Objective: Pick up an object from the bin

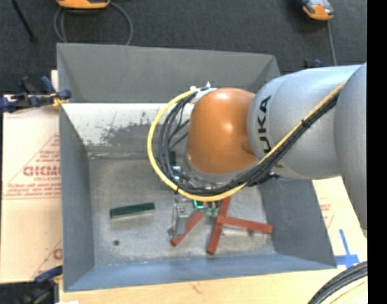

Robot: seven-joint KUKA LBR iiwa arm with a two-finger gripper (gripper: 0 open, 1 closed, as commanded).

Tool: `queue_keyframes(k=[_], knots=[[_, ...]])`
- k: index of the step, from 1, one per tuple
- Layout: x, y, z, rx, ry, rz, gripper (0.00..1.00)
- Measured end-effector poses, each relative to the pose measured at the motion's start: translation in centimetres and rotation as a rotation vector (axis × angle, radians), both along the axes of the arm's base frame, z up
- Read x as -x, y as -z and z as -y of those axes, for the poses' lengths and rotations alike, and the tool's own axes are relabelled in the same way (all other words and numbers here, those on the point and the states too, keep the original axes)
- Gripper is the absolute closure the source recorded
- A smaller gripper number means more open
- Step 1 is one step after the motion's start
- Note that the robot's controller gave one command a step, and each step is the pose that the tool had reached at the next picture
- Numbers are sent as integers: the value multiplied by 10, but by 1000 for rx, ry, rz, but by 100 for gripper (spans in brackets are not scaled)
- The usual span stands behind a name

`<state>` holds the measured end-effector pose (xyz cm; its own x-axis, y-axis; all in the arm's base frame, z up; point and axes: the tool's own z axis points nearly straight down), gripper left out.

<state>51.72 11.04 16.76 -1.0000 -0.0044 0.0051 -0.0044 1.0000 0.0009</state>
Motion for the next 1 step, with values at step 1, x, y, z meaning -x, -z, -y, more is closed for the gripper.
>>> queue_keyframes(k=[1], knots=[[-2, -4, 0, -1, 4, 7, 0]])
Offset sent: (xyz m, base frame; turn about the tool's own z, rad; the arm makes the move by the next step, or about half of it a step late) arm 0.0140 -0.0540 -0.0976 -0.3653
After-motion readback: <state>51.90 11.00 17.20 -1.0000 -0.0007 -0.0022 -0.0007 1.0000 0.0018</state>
